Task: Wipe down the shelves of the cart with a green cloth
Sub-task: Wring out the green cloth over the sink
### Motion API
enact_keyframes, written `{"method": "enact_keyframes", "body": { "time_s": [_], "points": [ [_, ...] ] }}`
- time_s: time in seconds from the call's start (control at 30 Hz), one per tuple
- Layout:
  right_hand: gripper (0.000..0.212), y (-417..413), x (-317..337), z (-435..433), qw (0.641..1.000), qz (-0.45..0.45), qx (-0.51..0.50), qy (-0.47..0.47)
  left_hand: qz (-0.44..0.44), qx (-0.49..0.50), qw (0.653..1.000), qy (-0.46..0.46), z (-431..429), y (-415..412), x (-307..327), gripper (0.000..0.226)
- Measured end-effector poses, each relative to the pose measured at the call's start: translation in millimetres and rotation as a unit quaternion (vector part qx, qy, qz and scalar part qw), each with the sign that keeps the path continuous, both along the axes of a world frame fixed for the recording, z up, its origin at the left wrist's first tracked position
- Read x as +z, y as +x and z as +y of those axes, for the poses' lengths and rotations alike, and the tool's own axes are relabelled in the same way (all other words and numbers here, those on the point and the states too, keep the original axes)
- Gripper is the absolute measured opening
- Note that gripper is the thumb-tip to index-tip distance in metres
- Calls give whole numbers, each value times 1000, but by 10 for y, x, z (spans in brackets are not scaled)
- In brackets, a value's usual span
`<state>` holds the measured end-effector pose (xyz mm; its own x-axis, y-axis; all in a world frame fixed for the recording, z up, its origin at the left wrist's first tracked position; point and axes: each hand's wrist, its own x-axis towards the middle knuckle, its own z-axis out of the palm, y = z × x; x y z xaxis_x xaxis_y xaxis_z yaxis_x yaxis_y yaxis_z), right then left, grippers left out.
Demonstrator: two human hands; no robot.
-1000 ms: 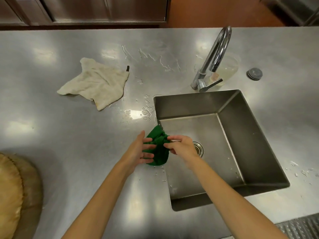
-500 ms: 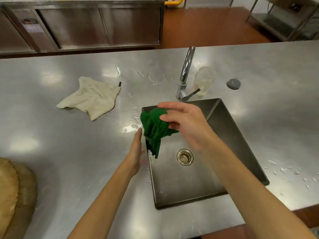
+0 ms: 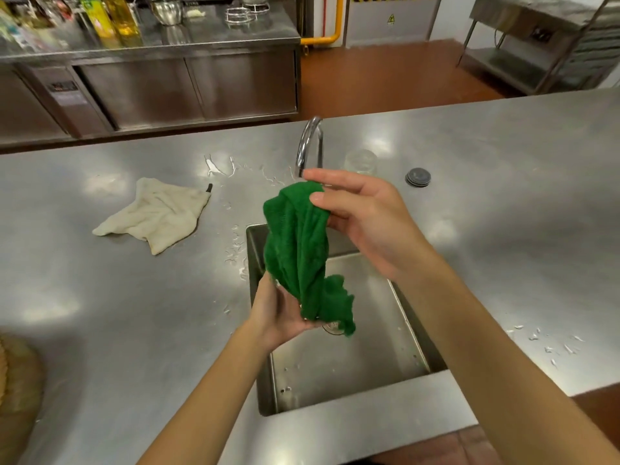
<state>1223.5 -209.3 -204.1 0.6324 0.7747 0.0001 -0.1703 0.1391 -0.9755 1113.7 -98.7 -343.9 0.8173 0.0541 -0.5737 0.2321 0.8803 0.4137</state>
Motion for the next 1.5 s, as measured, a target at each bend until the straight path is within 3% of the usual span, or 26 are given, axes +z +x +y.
{"method": "enact_keyframes", "body": {
  "time_s": [0.2, 0.33, 0.4, 0.47, 0.53, 0.63, 0.7, 0.8, 0.87, 0.97, 1.13, 1.3, 1.5],
  "points": [
    [25, 369, -424, -235, 989, -9, -119, -84, 6, -7, 996, 86, -258, 140, 134, 82],
    [29, 537, -756, -419, 972, -42, -158, -169, 25, -47, 960, 275, -394, 274, 236, 49],
    [32, 561, -890, -520, 955, -108, -122, -247, 52, -47, 946, 317, -435, 352, 270, 42],
    [52, 479, -990, -600, 942, -155, -7, -298, 68, -42, 937, 340, -449, 426, 305, 39],
    [74, 382, -1104, -630, 934, -178, 99, -292, 75, -26, 926, 370, -449, 505, 339, 40],
    [97, 342, -1279, -618, 923, -221, 99, -298, 78, 1, 906, 417, -387, 653, 340, 55],
    [88, 378, -1326, -585, 913, -251, 38, -319, 71, -28, 886, 458, -365, 678, 367, 59],
    [46, 422, -1349, -548, 916, -264, 8, -300, 51, -84, 856, 508, -358, 631, 398, 50],
    [35, 441, -1351, -524, 910, -287, -5, -301, 58, -96, 861, 496, -300, 597, 437, 40],
    [31, 419, -1296, -473, 901, -306, -22, -308, 112, -61, 903, 411, -194, 524, 519, 28],
    [30, 352, -1126, -389, 916, -289, -49, -276, 197, 123, 861, 452, 48, 215, 368, 24],
    [43, 454, -818, -432, 958, -207, -40, -193, 191, 19, 929, 317, 190, 30, 61, 42],
    [63, 459, -491, -415, 990, -119, -23, -75, 156, -57, 958, 234, -35, 214, -237, 64]
  ]
}}
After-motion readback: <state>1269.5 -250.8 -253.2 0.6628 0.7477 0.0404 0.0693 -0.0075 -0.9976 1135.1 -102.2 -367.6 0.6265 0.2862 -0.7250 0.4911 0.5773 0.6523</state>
